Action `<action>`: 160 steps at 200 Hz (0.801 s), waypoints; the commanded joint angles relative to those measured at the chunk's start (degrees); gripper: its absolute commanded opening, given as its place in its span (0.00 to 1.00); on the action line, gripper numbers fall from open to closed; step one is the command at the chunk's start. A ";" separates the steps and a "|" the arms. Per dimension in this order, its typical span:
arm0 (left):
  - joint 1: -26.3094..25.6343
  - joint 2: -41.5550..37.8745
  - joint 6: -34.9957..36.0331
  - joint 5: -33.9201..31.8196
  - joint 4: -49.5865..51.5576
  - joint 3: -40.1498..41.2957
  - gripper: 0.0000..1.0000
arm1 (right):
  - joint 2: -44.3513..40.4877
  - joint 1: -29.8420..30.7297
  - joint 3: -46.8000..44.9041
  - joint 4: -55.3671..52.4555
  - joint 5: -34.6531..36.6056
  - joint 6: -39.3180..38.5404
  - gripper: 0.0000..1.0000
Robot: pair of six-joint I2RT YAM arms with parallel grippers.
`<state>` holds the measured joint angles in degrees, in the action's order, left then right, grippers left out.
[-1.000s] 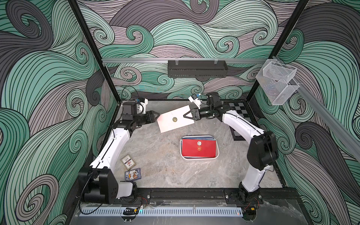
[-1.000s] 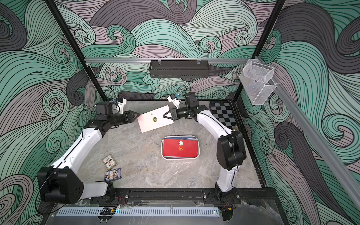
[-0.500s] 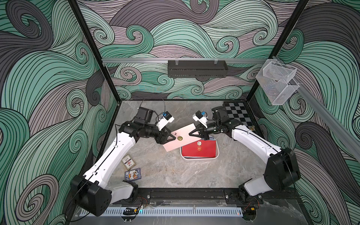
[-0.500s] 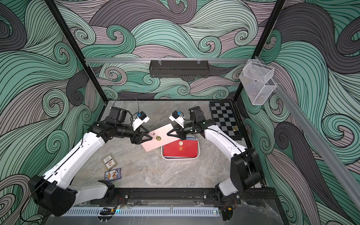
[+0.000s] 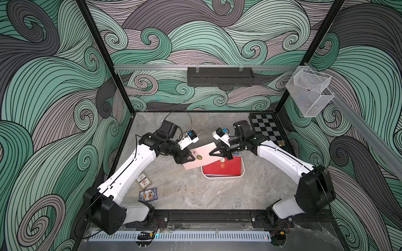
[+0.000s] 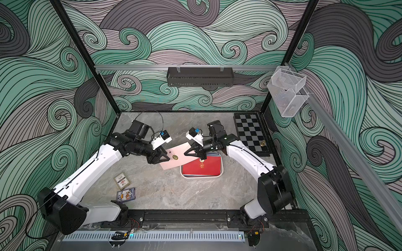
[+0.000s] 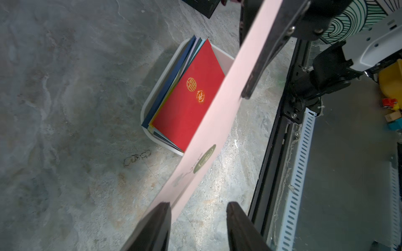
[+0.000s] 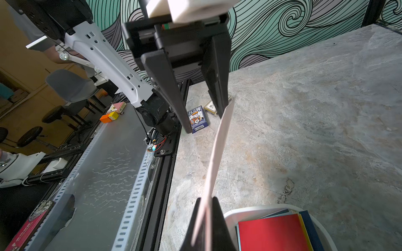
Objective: Put the sealed envelopes into the storage box
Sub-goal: Pick up the envelope from the center of the board.
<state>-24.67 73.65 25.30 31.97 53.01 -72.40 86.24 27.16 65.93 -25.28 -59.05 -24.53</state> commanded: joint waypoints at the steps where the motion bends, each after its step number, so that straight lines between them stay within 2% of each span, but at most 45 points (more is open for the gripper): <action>1: -0.29 -4.00 0.96 -2.39 -1.80 -2.99 0.48 | -1.41 0.39 -0.45 -1.31 -1.94 -1.65 0.00; 45: -0.35 -2.23 4.08 -2.56 1.24 -3.86 0.47 | -1.05 1.66 0.23 -3.15 -1.03 -3.49 0.00; 69: -0.48 0.62 5.33 2.40 4.33 -4.81 0.47 | -0.74 1.74 0.72 -3.22 -0.70 -3.12 0.00; 96: -1.35 1.96 6.50 4.49 5.05 -4.70 0.47 | -0.77 1.75 1.04 -3.37 -0.70 -3.06 0.00; 134: -1.65 5.01 7.05 3.86 4.35 -4.74 0.46 | -0.60 1.89 1.27 -3.38 -1.76 -2.89 0.00; 160: -1.76 6.92 6.16 -0.51 2.24 -4.94 0.46 | -0.94 1.91 0.95 -3.37 -1.69 -2.89 0.00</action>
<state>-25.32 78.22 30.98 33.34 55.29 -76.27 86.24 28.69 65.93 -31.05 -57.69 -26.85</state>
